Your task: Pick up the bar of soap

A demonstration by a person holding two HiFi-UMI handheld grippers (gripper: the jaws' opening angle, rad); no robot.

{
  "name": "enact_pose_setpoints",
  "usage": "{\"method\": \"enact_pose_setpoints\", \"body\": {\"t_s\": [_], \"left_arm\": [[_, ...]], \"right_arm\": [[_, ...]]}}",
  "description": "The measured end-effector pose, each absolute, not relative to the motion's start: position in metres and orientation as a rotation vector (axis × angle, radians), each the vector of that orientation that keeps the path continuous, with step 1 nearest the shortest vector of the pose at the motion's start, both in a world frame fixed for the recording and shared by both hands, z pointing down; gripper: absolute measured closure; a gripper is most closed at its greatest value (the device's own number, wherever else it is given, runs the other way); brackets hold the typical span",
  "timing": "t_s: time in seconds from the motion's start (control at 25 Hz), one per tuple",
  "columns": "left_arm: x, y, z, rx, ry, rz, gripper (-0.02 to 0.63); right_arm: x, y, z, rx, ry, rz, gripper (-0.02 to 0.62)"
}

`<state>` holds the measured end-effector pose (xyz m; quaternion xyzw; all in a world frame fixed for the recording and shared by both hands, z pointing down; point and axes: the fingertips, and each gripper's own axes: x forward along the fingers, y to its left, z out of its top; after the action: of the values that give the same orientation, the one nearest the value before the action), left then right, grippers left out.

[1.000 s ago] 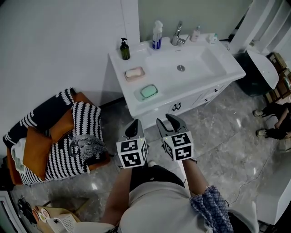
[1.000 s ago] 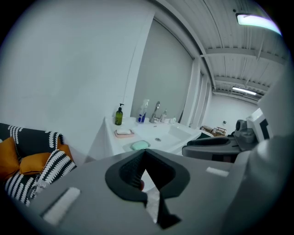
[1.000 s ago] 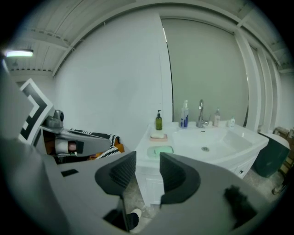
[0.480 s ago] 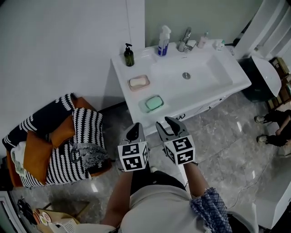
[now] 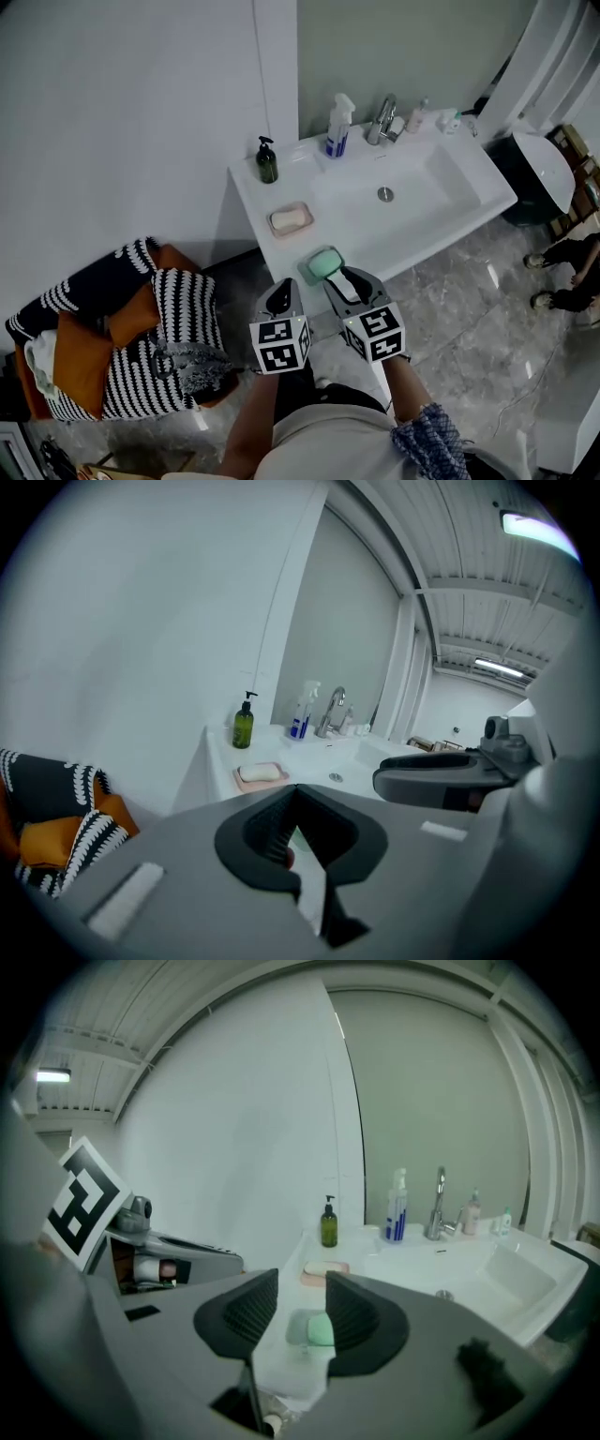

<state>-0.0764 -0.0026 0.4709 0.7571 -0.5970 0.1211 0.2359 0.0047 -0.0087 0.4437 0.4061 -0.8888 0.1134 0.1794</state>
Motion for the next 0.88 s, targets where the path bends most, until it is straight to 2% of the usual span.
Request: {"method": "enact_pose_setpoints", "body": {"t_s": [0.44, 0.88], "left_arm": [[-0.106, -0.055, 0.468, 2.092, -1.610, 0.326, 0.598], [-0.131, -0.092, 0.473, 2.128, -1.565, 0.356, 0.597]], "right_arm": [[-0.024, -0.068, 0.430, 1.136, -2.525, 0.267, 0.444], [-0.066, -0.100, 0.439, 0.891, -2.521, 0.176, 0.437]]}}
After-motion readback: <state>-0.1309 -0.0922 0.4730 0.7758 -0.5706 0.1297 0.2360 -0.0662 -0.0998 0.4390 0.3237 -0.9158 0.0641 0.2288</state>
